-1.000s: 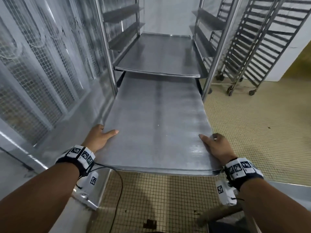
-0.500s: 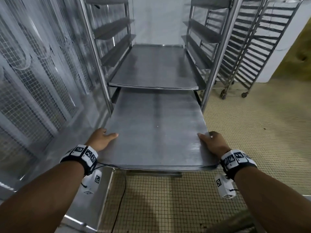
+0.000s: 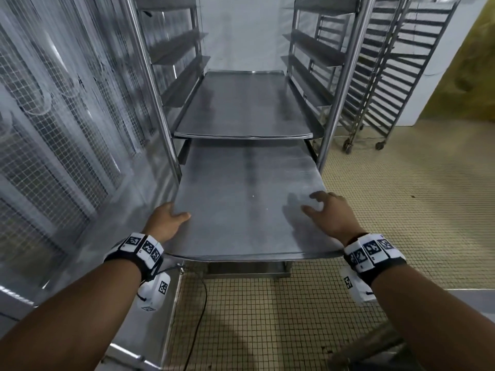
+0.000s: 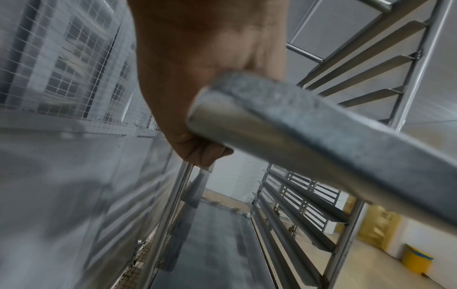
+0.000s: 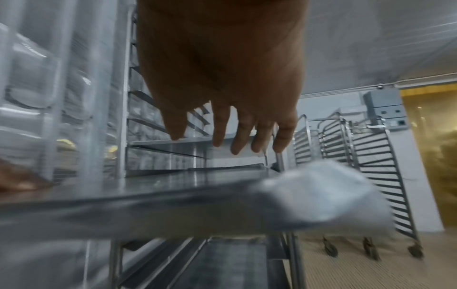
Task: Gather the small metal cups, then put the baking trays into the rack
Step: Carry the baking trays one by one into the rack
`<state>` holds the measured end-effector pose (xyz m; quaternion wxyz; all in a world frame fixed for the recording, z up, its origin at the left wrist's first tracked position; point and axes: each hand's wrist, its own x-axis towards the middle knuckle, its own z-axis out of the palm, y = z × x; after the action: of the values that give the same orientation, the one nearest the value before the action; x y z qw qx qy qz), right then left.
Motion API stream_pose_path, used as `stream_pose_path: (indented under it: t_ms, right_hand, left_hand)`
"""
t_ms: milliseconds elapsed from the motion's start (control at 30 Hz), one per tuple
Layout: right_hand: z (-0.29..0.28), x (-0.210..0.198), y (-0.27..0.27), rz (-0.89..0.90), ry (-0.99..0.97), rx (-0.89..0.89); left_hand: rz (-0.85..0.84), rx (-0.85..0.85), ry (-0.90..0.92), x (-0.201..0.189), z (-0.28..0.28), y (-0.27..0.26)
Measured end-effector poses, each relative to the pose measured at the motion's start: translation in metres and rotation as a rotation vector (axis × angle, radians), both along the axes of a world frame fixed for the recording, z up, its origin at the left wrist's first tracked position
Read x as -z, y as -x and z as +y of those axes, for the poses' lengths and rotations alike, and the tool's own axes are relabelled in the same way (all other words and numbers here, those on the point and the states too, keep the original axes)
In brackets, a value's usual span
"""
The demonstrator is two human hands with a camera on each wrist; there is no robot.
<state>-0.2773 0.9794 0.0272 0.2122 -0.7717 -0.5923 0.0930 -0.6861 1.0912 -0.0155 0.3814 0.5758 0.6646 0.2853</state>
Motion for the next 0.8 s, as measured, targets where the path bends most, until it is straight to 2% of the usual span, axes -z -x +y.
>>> stream_pose_path:
  t_ms: [133,233,367,500,567,667,800]
  right_hand:
    - [-0.025,-0.012,0.047,0.035,0.103,-0.293]
    - [-0.044,0.008,0.072,-0.066,0.175,-0.431]
    - [-0.055,0.031,0.083,-0.113,0.108,-0.415]
    - [-0.060,0.039,0.091,-0.117,0.069,-0.420]
    - [-0.062,0.045,0.094,-0.114,0.056,-0.409]
    - [-0.066,0.050,0.103,-0.090,0.073,-0.388]
    - [-0.069,0.050,0.123,-0.096,0.083,-0.363]
  left_hand:
    - [0.015,0.074,-0.007,0.007,-0.001,0.009]
    - [0.066,0.094,0.003,-0.006,-0.024,0.005]
    - [0.108,0.178,-0.043,-0.010,-0.048,0.008]
    - [0.442,0.272,-0.198,-0.016,-0.070,0.006]
    - [0.464,0.402,-0.295,-0.023,-0.082,-0.006]
    - [0.490,0.615,-0.301,-0.025,-0.099,-0.026]
    - [0.523,0.732,-0.364,-0.012,-0.111,-0.035]
